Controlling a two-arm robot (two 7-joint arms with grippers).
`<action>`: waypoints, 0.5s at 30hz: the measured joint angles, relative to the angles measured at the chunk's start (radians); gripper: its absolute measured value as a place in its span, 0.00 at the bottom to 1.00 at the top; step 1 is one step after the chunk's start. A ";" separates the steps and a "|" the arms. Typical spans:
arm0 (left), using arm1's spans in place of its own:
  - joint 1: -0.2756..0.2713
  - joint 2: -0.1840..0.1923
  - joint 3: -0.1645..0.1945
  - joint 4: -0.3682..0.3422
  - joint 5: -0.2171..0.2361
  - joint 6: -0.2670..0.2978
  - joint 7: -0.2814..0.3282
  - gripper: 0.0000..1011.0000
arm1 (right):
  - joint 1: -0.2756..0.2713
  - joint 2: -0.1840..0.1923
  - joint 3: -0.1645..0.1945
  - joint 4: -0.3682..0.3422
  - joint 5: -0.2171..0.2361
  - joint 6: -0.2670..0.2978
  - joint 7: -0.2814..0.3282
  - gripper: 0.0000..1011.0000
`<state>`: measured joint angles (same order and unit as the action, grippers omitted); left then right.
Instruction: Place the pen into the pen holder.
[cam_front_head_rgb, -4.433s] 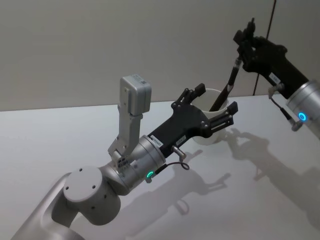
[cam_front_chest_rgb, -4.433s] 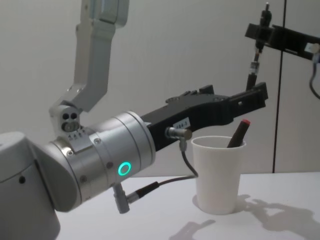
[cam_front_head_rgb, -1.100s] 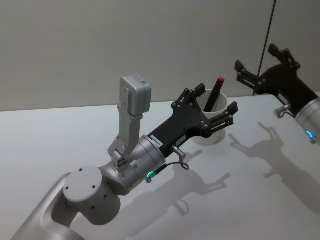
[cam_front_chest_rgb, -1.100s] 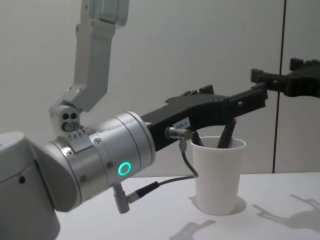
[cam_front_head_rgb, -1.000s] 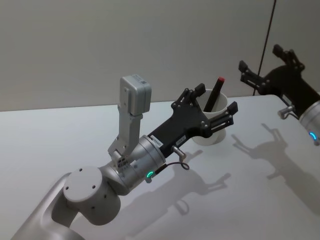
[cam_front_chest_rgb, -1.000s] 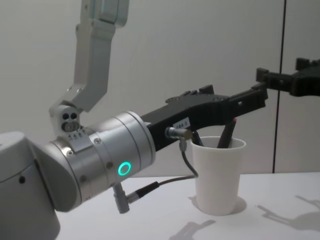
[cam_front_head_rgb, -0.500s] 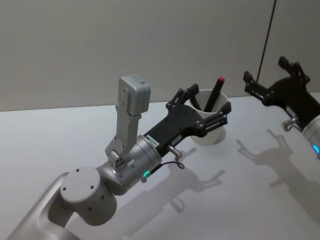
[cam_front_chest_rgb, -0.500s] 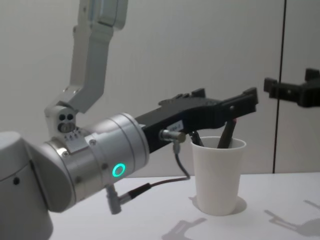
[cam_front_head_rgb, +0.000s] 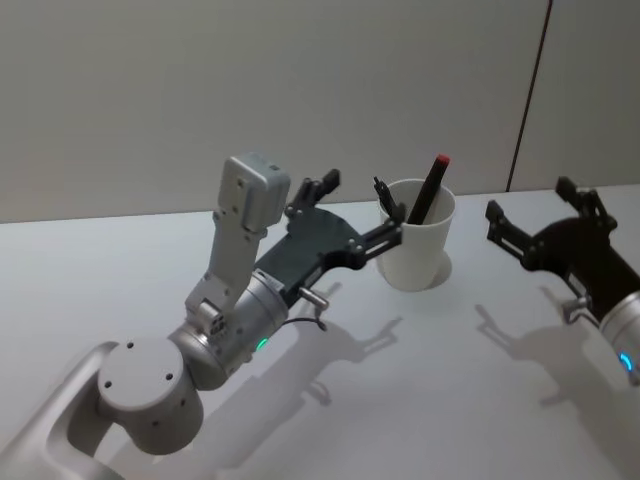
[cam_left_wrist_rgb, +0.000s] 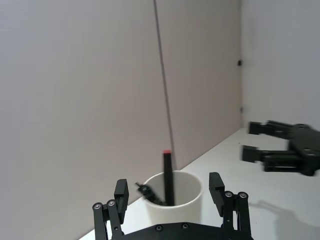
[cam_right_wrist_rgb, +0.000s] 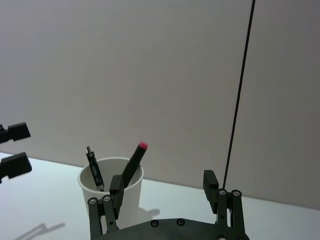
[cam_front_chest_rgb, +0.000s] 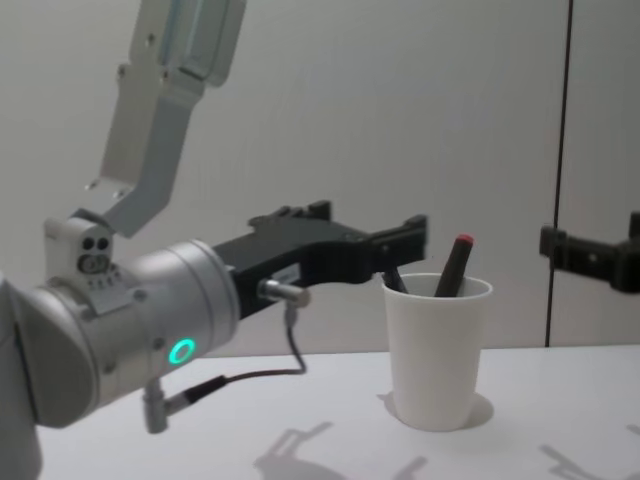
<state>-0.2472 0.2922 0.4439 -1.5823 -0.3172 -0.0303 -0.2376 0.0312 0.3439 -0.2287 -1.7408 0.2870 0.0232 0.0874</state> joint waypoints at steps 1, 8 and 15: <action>0.001 0.004 0.001 -0.002 0.005 0.002 0.009 0.99 | -0.007 -0.001 0.001 -0.004 0.000 0.002 -0.003 0.99; 0.005 0.040 0.005 -0.020 0.051 0.020 0.099 0.99 | -0.043 -0.006 0.003 -0.024 0.001 0.011 -0.020 0.99; 0.009 0.072 0.009 -0.036 0.093 0.036 0.181 0.99 | -0.045 -0.006 0.003 -0.026 0.001 0.012 -0.021 0.99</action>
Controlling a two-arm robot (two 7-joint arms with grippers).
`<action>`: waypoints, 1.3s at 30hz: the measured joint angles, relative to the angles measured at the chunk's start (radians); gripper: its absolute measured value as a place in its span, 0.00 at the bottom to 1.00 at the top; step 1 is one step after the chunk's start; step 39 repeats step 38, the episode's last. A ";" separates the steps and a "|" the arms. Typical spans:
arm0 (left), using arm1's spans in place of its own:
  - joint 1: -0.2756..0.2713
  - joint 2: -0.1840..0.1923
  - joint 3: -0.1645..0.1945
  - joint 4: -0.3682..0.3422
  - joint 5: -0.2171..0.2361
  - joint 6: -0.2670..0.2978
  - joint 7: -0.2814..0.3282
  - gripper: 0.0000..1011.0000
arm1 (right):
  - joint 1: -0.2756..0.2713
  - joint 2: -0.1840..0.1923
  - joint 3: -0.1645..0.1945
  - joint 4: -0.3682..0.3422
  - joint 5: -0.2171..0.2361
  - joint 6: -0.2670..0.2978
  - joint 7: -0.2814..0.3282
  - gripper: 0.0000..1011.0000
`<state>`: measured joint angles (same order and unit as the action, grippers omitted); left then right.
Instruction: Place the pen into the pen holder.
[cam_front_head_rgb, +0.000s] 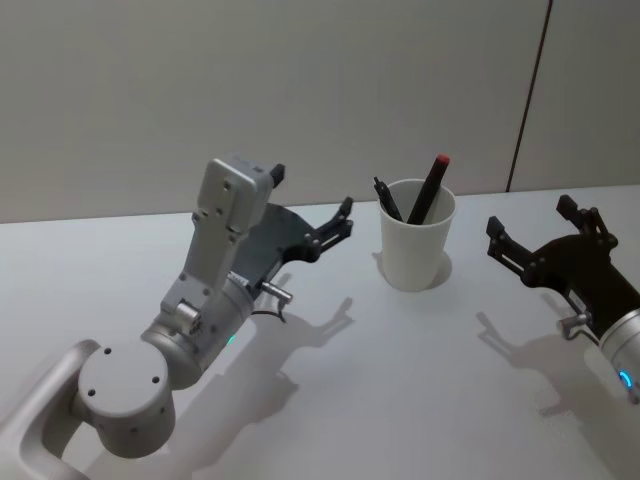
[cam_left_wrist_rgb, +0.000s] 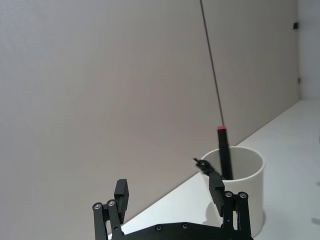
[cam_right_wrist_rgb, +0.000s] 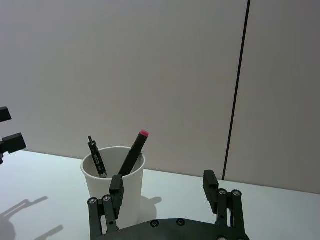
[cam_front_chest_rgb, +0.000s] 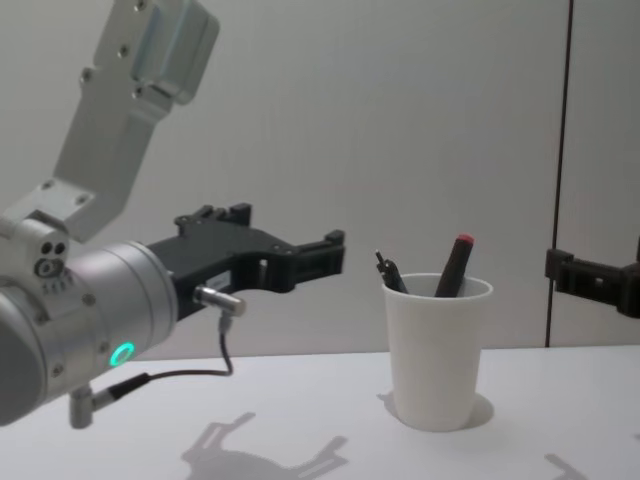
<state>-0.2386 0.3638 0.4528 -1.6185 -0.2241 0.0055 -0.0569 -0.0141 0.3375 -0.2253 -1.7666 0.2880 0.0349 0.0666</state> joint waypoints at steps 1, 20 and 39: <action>0.000 0.003 0.000 -0.001 0.004 0.001 0.008 0.99 | 0.000 0.000 0.000 0.000 0.000 0.000 0.000 0.99; 0.002 0.018 0.002 -0.009 0.024 0.009 0.046 0.99 | -0.001 0.000 -0.001 0.000 -0.001 -0.001 0.000 0.99; 0.001 0.018 0.001 -0.008 0.024 0.008 0.046 0.99 | -0.001 0.000 -0.001 0.000 -0.001 -0.001 0.000 0.99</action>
